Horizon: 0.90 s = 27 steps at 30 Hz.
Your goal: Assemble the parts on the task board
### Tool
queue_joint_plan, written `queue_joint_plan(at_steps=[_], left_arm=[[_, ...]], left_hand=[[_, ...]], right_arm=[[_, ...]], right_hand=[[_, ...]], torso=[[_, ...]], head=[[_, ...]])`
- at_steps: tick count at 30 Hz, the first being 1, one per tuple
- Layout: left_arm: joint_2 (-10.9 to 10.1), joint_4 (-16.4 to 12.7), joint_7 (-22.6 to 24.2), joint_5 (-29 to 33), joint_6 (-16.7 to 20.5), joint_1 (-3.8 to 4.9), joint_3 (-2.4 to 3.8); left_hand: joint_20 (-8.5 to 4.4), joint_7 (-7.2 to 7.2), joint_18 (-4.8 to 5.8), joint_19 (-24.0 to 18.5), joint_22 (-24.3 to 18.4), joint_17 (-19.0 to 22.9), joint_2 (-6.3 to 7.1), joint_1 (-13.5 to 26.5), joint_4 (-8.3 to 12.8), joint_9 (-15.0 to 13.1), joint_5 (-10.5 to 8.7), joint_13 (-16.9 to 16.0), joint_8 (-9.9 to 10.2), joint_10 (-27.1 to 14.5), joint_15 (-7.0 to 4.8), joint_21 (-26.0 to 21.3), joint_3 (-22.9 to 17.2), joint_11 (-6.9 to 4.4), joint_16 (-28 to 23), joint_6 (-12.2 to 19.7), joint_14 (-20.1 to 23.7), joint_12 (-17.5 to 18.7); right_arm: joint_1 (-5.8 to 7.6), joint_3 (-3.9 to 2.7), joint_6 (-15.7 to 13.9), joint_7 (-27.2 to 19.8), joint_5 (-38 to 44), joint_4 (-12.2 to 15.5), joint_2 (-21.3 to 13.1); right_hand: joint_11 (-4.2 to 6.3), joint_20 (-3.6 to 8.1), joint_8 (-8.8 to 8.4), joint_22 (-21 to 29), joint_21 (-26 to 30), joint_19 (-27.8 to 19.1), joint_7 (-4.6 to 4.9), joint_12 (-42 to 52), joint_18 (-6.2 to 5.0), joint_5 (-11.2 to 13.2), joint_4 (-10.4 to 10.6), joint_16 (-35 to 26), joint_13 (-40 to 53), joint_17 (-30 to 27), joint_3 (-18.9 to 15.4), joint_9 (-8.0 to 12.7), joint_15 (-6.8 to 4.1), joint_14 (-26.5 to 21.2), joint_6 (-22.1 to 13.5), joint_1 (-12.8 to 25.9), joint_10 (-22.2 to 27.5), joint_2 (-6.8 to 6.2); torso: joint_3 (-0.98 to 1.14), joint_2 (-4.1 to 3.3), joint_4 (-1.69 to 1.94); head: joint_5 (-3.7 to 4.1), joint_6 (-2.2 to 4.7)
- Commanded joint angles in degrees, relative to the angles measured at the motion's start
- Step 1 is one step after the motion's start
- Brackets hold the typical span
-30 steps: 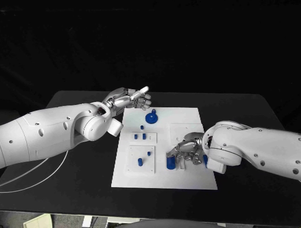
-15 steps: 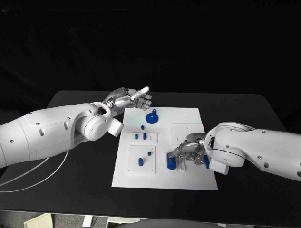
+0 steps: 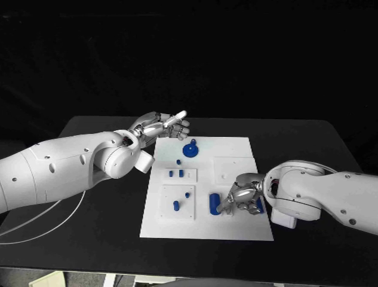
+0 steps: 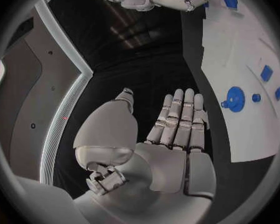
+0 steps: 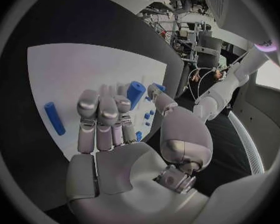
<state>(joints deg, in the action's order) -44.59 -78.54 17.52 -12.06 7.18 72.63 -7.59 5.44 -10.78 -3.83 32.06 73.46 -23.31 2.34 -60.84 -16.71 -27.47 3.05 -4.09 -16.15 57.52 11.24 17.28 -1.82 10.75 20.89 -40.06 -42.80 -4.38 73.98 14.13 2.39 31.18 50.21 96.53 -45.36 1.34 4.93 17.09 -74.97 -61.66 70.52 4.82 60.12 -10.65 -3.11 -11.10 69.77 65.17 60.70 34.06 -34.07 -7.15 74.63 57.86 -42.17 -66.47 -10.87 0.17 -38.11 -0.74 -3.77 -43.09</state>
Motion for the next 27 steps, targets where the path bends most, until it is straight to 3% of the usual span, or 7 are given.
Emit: queue_joint_plan(at_steps=[1,4,10,21,23,27], left_arm=[[0.12,-0.09,0.35,0.33,-0.79,0.03,0.04],[0.13,-0.1,0.37,0.33,-0.79,0.03,0.04],[0.18,-0.09,0.36,0.33,-0.83,0.03,0.04],[0.05,-0.1,0.35,0.33,-0.88,0.03,0.04],[0.08,-0.09,0.34,0.33,-0.9,0.03,0.04],[0.04,-0.1,0.33,0.33,-0.93,0.03,0.04]], left_hand=[[-0.1,-1.29,-0.45,0.36,0.08,0.08,-0.14,-0.68,-0.03,0.09,0.18,0.07,-0.29,0.33,-0.1,-0.26,0.39,-0.05,0.13,-0.31,-0.51,0.36],[-0.1,-1.29,-0.45,0.36,0.08,0.09,-0.15,-0.71,-0.04,0.1,0.18,0.07,-0.29,0.34,-0.1,-0.27,0.42,-0.05,0.14,-0.32,-0.52,0.36],[-0.1,-1.28,-0.44,0.38,0.1,0.1,-0.21,-0.76,-0.05,0.12,0.18,0.07,-0.29,0.35,-0.1,-0.29,0.47,-0.05,0.14,-0.33,-0.53,0.36],[-0.09,-1.28,-0.44,0.41,0.12,0.12,-0.32,-0.78,-0.07,0.14,0.18,0.06,-0.31,0.37,-0.1,-0.33,0.55,-0.06,0.13,-0.37,-0.54,0.35],[-0.09,-1.27,-0.44,0.42,0.13,0.12,-0.34,-0.79,-0.07,0.14,0.18,0.06,-0.31,0.38,-0.1,-0.34,0.56,-0.06,0.13,-0.38,-0.54,0.35],[-0.09,-1.27,-0.44,0.43,0.13,0.13,-0.37,-0.8,-0.08,0.15,0.18,0.06,-0.31,0.38,-0.1,-0.35,0.59,-0.06,0.13,-0.39,-0.54,0.35]], right_arm=[[-0.04,0.01,2.25,-1.07,3.09,0.01,0.33],[-0.05,0.02,2.08,-0.87,3.53,-0.22,0.73],[-0.38,0.03,1.67,-0.26,3.03,-0.82,1.75],[-0.85,0.03,0.26,1.05,3.37,-2.43,2.56],[-0.85,0.03,0.3,1.04,3.36,-2.72,2.46],[-0.85,0.03,0.82,0.89,2.99,-2.91,2.62]], right_hand=[[0.12,0.22,-0.2,-0.21,0.26,0.1,0.13,-0.26,-4.35,0.2,-0.77,-0.27,0.08,0.09,0.01,-0.12,-0.37,0.24,0.29,-1.17,0.1,0.22],[0.14,0.12,-0.14,-0.21,0.25,0.16,0.1,-0.26,-4.35,0.2,-1.39,-0.3,0.09,0.13,-0.04,-0.18,-0.38,0.3,0.49,-2.16,-0.02,0.68],[0.23,-0.21,-0.05,-0.17,0.29,0.2,-0.01,-0.27,-4.35,0.23,-1.65,-0.4,0.1,0.17,-0.22,-0.24,-0.43,0.38,1.0,-2.87,-0.36,2.84],[0.38,-0.6,-0.19,-0.08,0.48,0.14,-0.16,-0.48,-4.35,0.29,2.44,-0.56,0.06,0.24,1.36,-0.15,-0.56,0.41,1.5,-0.59,-0.72,6.25],[0.42,-0.66,-0.26,-0.07,0.53,0.09,-0.2,-0.56,-4.35,0.29,4.36,-0.59,0.06,0.28,2.59,-0.1,-0.59,0.41,1.62,0.29,-0.78,7.53],[0.46,-0.64,-0.34,-0.21,0.4,0.04,-0.25,-0.58,-4.35,0.29,5.96,-0.57,0.13,0.38,5.01,-0.06,-0.63,0.4,1.82,0.75,-0.91,8.26]], torso=[[0.02,-0.03,0.04],[0.02,-0.05,0.05],[-0.02,-0.05,0.05],[-0.08,-0.03,0.14],[-0.09,-0.02,0.12],[-0.08,-0.03,0.14]], head=[[0.08,0.09],[0.16,0.07],[0.21,0.0],[0.23,-0.22],[0.22,-0.25],[0.19,-0.28]])
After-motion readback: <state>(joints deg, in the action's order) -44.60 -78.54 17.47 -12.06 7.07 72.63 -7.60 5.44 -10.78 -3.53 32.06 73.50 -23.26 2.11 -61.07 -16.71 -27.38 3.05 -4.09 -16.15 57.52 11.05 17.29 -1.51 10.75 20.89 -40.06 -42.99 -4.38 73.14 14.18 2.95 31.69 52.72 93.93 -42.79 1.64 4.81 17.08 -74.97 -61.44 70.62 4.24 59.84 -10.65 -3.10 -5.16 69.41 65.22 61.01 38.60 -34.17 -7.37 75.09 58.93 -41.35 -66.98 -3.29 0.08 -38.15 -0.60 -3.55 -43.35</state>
